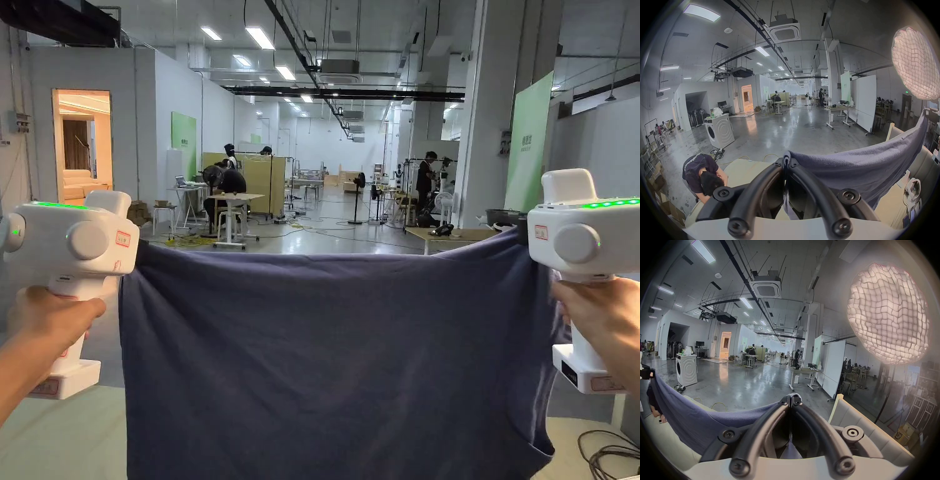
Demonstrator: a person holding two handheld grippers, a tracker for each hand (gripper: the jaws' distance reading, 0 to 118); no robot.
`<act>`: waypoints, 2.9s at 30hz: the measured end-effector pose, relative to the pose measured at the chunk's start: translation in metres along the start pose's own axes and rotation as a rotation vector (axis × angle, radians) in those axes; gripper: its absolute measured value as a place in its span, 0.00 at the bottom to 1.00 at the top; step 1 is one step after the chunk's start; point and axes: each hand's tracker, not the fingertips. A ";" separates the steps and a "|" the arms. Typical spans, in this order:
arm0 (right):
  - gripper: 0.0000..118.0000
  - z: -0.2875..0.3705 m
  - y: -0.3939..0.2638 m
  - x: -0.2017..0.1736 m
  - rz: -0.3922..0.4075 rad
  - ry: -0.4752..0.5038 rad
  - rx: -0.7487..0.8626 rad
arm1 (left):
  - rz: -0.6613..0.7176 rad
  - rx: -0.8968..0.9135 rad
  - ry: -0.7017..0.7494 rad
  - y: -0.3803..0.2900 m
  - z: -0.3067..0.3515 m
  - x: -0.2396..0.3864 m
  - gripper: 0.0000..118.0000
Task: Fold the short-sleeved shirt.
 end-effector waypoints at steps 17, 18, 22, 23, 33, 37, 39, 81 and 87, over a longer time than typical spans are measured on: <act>0.00 0.163 -0.153 0.014 -0.013 0.083 -0.052 | 0.041 -0.038 -0.070 -0.182 0.094 -0.024 0.04; 0.00 0.176 -0.163 0.016 -0.021 0.092 -0.055 | 0.056 -0.032 -0.068 -0.197 0.104 -0.025 0.04; 0.00 0.222 -0.197 0.024 -0.034 0.116 -0.089 | 0.074 -0.060 -0.085 -0.247 0.142 -0.034 0.04; 0.00 0.235 -0.207 0.026 -0.038 0.117 -0.093 | 0.096 -0.073 -0.080 -0.261 0.151 -0.035 0.04; 0.00 0.349 -0.324 0.013 0.063 0.136 -0.322 | 0.081 -0.258 -0.086 -0.403 0.220 -0.042 0.04; 0.00 0.382 -0.372 0.004 0.116 0.141 -0.432 | 0.062 -0.384 -0.072 -0.454 0.238 -0.043 0.04; 0.00 0.392 -0.397 0.002 0.118 0.150 -0.490 | 0.042 -0.434 -0.087 -0.479 0.244 -0.044 0.04; 0.00 0.334 -0.351 -0.094 -0.098 0.110 -0.180 | 0.022 -0.117 -0.085 -0.398 0.233 0.078 0.02; 0.00 0.338 -0.351 -0.095 -0.066 0.135 -0.151 | 0.003 -0.142 -0.142 -0.401 0.239 0.082 0.01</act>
